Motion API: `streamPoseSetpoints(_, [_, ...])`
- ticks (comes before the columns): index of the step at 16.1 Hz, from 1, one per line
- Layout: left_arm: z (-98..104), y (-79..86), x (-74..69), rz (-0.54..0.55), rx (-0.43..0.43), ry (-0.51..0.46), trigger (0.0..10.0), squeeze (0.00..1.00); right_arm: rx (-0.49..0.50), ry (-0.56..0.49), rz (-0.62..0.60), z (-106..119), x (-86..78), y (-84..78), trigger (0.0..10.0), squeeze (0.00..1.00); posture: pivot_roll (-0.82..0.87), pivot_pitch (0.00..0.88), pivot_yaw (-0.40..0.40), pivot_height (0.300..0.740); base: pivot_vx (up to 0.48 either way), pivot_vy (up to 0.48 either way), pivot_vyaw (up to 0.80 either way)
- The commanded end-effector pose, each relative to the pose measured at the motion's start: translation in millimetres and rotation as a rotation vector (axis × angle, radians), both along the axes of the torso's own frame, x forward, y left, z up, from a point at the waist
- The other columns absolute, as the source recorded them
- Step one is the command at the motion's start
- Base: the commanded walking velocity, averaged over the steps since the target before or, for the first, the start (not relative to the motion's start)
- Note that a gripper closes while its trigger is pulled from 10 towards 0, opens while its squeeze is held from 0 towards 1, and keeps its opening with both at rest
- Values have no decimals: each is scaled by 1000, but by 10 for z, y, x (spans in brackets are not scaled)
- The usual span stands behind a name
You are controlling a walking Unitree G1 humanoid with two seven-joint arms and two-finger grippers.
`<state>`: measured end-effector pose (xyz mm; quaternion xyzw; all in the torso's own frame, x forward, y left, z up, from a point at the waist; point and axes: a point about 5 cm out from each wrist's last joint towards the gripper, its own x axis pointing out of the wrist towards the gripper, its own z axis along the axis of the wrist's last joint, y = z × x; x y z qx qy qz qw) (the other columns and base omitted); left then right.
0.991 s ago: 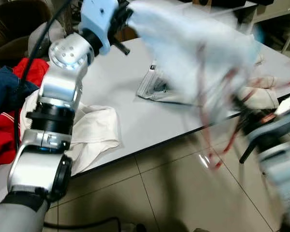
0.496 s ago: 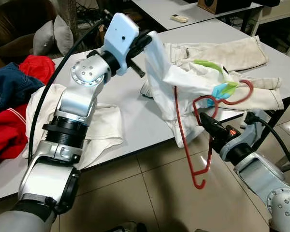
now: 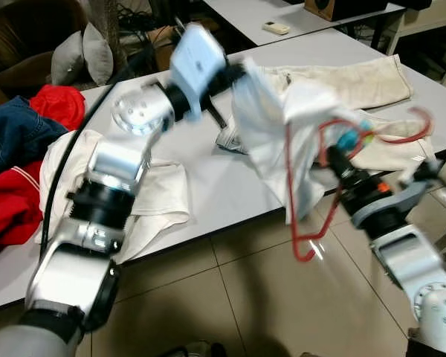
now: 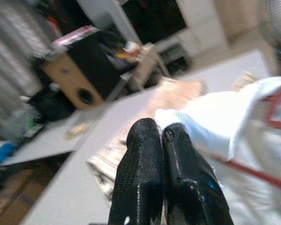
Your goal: Hang hanger
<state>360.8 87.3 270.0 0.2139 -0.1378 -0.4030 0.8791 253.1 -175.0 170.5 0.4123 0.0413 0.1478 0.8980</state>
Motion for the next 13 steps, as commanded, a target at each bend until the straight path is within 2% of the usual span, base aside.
streamPoseSetpoints(1, [7, -24, -10, 2, 4, -5, 0, 0, -130, 41, 99, -64, 9, 149, 10000, 0, -126, 5, 143, 740, 0, 0, 0])
streamPoseSetpoints(2, [17, -22, 0, 12, -10, -5, 0, 0, -198, 48, 136, -88, -7, 186, 10000, 0, -127, 3, 143, 740, 0, 0, 0])
streamPoseSetpoints(3, [108, 5, 38, 54, -78, -23, 0, 0, -388, 41, 168, -140, -27, 209, 10000, 0, -128, 3, 143, 740, 0, 0, 0])
streamPoseSetpoints(4, [266, 48, 72, 85, -196, -35, 0, 0, -364, -20, 165, -62, -50, 208, 10000, 0, -125, 2, 141, 740, 0, 0, 0])
streamPoseSetpoints(5, [377, 80, 77, 73, -282, -23, 0, 0, -555, -82, 189, -3, -76, 201, 10000, 0, -128, 4, 146, 740, 0, 0, 0])
streamPoseSetpoints(6, [471, 100, 80, 66, -354, -17, 0, 0, -674, -148, 240, 48, -130, 219, 10000, 0, -131, 6, 148, 740, 0, 0, 0])
streamPoseSetpoints(7, [542, 109, 88, 64, -400, -15, 0, 0, -672, -198, 260, 130, -186, 215, 10000, 0, -132, 7, 149, 740, 0, 0, 0])
streamPoseSetpoints(9, [625, 128, 112, 83, -450, -21, 0, 0, -662, -229, 307, 180, -273, 220, 10000, 0, -138, 8, 155, 740, 0, 0, 0])
streamPoseSetpoints(10, [674, 152, 134, 115, -449, -47, 0, 0, -577, -271, 312, 241, -315, 220, 10000, 0, -138, 9, 157, 740, 0, 0, 0])
streamPoseSetpoints(12, [633, 124, 147, 124, -227, -129, 0, 0, -437, -332, 191, 396, -266, 147, 10000, 0, -140, 9, 163, 740, 0, 0, 0])
streamPoseSetpoints(13, [627, 152, 176, 139, -184, -141, 275, 0, -369, -371, 154, 480, -245, 134, 10000, 0, -143, 8, 163, 740, 0, 0, 0])
